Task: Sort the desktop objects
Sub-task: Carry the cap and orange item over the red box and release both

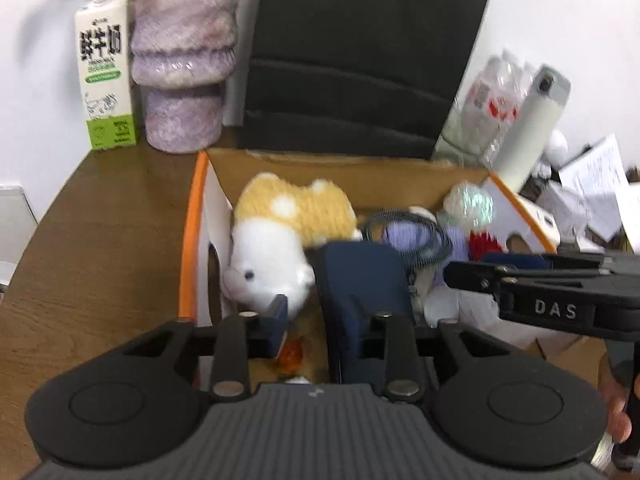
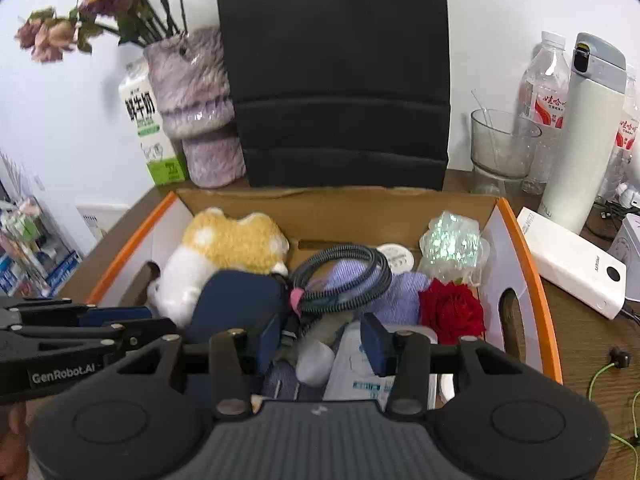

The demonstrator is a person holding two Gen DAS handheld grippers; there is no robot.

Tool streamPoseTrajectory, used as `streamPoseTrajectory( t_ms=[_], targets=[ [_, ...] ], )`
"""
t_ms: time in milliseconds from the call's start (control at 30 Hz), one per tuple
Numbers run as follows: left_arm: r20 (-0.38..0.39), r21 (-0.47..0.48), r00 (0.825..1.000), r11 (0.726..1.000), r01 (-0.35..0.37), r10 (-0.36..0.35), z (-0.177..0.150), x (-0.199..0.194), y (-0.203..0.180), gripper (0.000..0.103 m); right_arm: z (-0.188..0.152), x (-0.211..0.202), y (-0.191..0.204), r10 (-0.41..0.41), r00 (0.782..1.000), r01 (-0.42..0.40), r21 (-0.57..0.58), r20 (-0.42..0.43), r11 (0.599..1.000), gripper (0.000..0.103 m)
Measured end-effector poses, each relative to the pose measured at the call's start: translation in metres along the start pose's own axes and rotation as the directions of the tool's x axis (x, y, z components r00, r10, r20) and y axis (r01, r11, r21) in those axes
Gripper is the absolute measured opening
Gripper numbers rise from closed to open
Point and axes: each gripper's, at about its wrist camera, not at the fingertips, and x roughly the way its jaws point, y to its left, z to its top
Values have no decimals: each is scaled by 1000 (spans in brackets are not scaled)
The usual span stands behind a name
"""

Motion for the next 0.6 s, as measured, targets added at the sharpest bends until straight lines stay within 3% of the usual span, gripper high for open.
streamPoseTrajectory(
  t_ms=[100, 167, 233, 400, 467, 600],
  targets=[
    [50, -33, 999, 999, -11, 13, -1, -14, -1, 43, 1, -13, -6, -1, 999, 0, 19, 45, 1000, 45],
    [79, -65, 997, 998, -14, 19, -9, -24, -4, 66, -3, -22, -9, -10, 998, 9, 25, 62, 1000, 52],
    [105, -107, 994, 994, -11, 22, -25, -34, -8, 81, -11, -34, -12, -23, 996, 21, 23, 82, 1000, 55],
    [158, -126, 986, 991, -39, 59, -60, -61, -22, 87, -46, -68, -10, -84, 985, 88, -19, 154, 996, 57],
    [204, -97, 976, 994, -58, 77, -71, -79, -32, 101, -64, -82, -8, -100, 980, 106, -24, 174, 994, 65],
    [283, -64, 957, 996, -54, 70, -102, -119, -43, 103, -102, -110, 4, -100, 970, 111, -38, 221, 993, 73]
  ],
)
